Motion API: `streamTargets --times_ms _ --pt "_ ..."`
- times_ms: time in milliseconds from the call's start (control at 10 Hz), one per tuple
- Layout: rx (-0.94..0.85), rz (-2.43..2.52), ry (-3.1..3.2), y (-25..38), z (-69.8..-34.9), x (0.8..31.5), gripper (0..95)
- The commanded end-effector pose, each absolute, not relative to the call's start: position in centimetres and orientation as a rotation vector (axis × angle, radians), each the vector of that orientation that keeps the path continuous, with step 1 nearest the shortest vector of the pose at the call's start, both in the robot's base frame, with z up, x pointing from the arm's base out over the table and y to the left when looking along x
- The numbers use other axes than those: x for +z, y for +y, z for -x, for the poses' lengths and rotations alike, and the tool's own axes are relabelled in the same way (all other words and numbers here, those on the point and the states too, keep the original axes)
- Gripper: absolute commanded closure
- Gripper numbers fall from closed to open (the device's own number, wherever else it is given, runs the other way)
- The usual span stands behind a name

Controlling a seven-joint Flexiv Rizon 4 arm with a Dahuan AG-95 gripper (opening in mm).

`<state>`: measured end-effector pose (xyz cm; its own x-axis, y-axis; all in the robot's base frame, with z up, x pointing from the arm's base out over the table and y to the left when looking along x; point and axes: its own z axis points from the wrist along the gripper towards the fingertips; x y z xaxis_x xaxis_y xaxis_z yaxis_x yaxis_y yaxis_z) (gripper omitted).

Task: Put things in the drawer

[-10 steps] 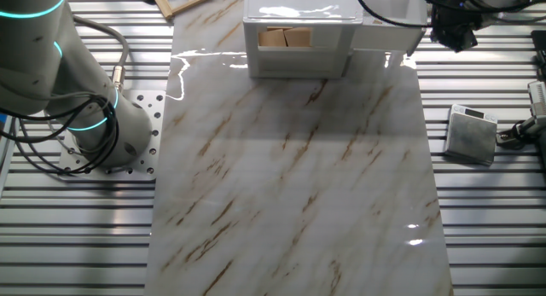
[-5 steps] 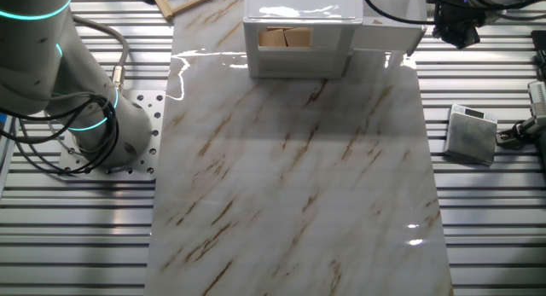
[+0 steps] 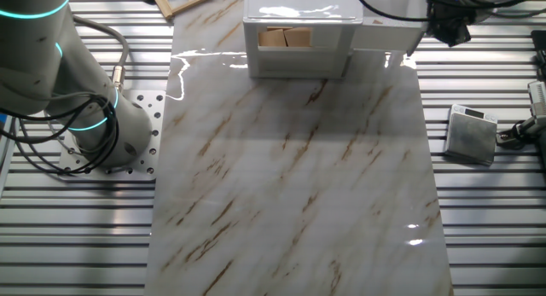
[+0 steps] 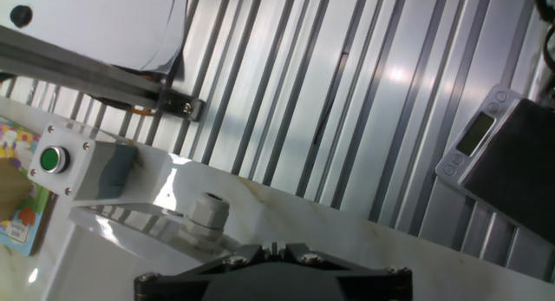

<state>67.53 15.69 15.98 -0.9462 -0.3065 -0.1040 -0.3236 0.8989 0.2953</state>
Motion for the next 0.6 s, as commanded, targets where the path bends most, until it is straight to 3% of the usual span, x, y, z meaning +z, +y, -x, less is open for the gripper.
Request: streamTargets --times_ms 100,600 --pt "0.485 0.493 3.009 15.6 -67.0 15.7 95.0" --pt "0.485 0.459 3.022 15.6 -65.7 15.9 95.0"
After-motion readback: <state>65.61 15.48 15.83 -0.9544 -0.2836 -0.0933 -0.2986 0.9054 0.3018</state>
